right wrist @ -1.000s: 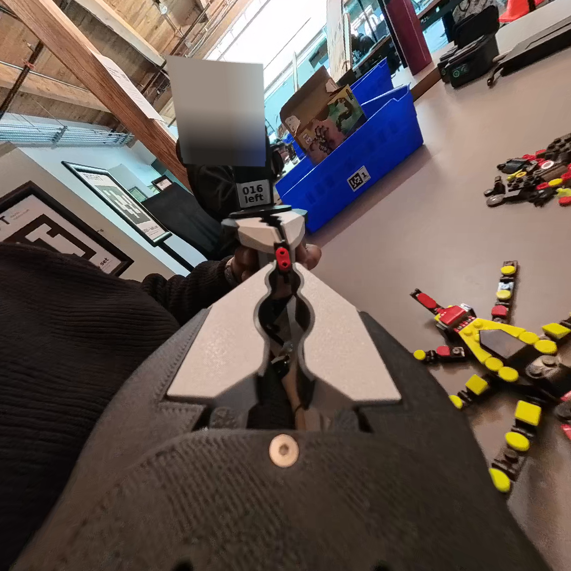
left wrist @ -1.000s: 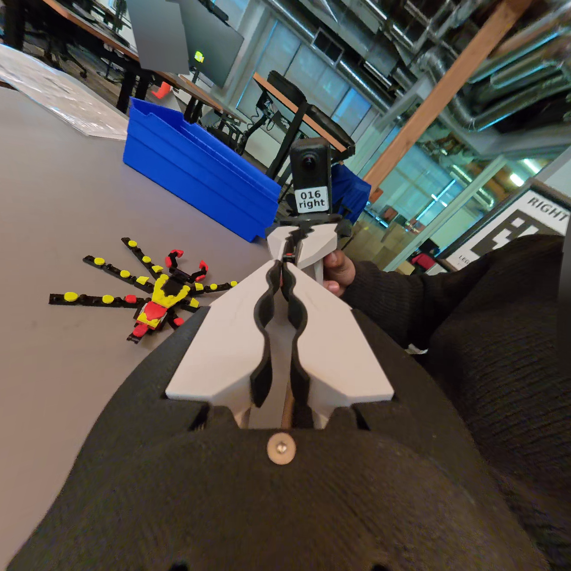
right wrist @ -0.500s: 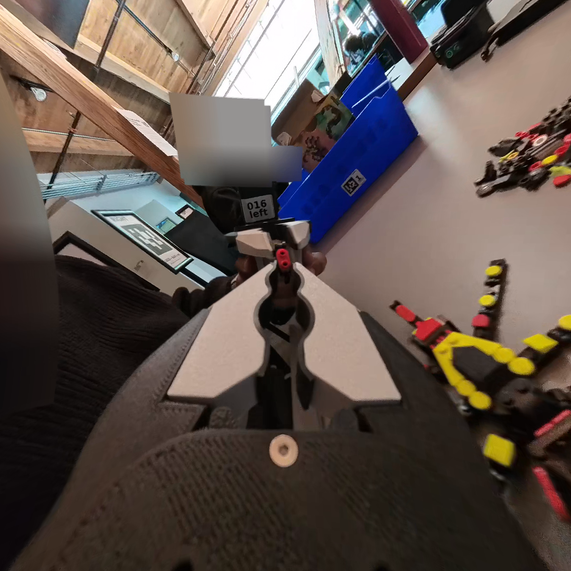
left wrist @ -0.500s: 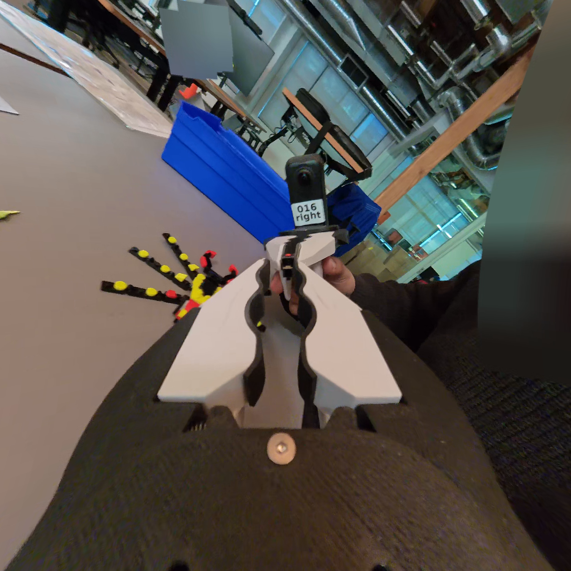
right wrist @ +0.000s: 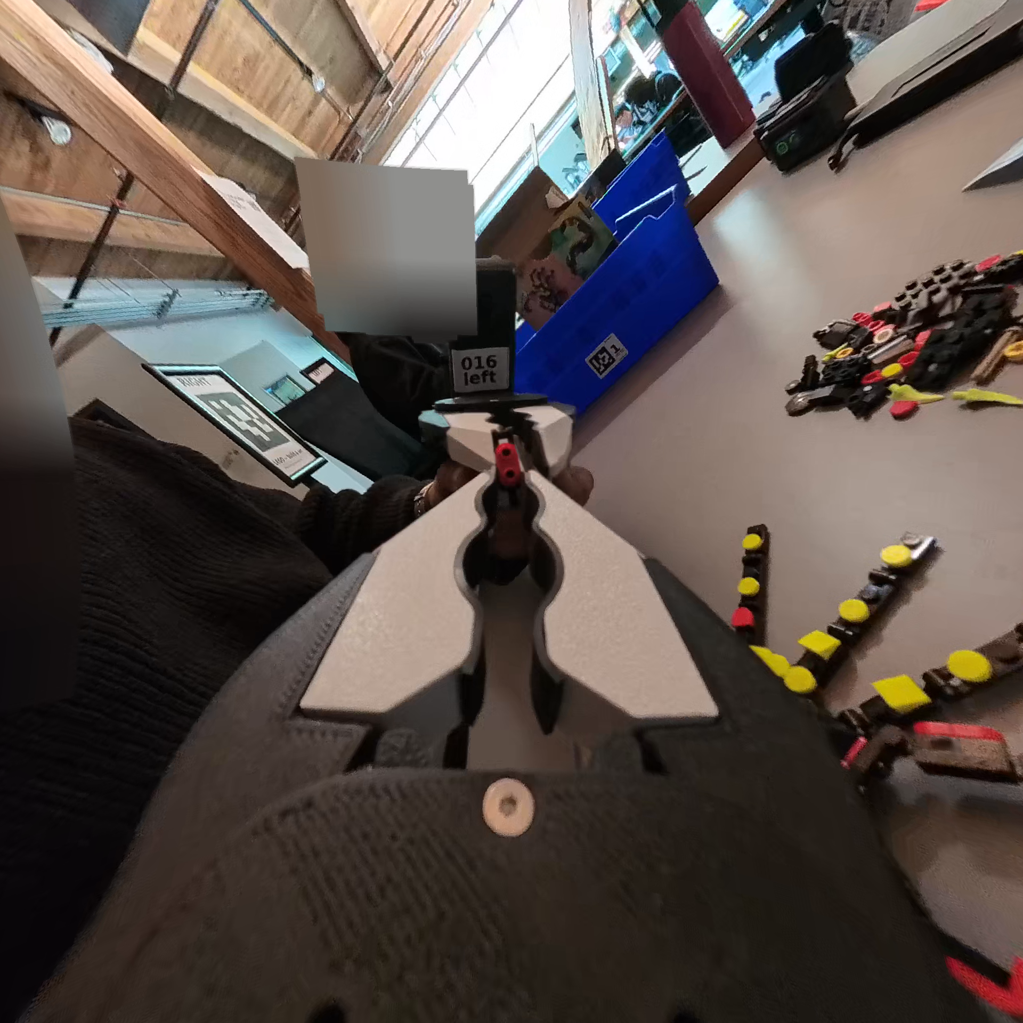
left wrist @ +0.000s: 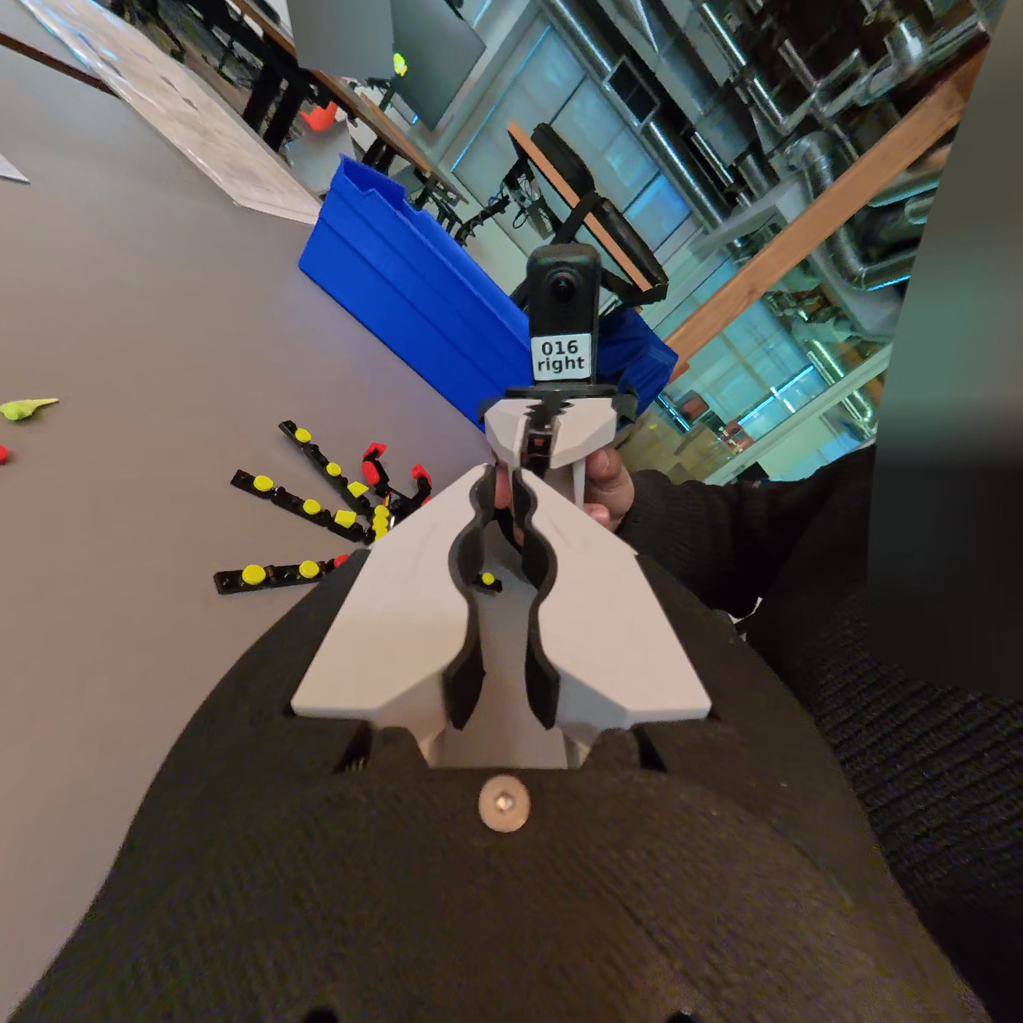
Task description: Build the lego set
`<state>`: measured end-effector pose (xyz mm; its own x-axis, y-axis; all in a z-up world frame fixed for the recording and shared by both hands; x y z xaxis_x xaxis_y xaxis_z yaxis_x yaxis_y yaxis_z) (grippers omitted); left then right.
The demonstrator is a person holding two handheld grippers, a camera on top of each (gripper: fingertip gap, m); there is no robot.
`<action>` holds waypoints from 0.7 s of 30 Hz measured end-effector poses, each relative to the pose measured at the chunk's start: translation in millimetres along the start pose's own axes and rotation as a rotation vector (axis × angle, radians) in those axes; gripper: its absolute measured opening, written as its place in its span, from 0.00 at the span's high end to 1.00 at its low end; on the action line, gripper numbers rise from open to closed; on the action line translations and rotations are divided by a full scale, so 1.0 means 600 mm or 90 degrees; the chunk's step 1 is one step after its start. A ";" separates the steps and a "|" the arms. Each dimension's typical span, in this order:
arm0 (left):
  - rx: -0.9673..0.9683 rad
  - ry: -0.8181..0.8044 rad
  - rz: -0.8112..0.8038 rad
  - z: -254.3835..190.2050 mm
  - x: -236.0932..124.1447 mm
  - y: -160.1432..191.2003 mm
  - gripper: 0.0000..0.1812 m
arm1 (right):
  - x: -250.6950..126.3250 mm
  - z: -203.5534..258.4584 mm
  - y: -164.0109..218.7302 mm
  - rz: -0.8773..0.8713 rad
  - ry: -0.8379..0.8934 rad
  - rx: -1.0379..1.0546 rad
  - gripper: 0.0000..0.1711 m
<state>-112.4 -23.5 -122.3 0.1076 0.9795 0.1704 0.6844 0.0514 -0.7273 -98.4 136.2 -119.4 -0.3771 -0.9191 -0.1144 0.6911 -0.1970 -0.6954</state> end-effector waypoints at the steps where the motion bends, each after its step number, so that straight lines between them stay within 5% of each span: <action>1: 0.009 0.001 0.001 -0.004 -0.001 -0.001 0.96 | -0.002 -0.002 0.001 -0.002 0.003 0.010 0.96; 21: -0.006 0.031 0.003 -0.019 -0.003 0.003 0.96 | 0.007 0.012 0.015 0.004 0.006 0.002 0.96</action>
<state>-103.0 -27.2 -116.6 0.1456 0.9690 0.1994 0.6905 0.0448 -0.7219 -89.6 127.9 -121.1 -0.3782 -0.9171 -0.1256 0.6959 -0.1923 -0.6919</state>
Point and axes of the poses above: each gripper's, where its closed fingertips meet, x out along the fingers, y out of its underside, z = x × y across the jaws, the point moved 8 cm from there along -x, back along the fingers, and after that the axes turned 14 degrees about y, right-handed, at the moved point
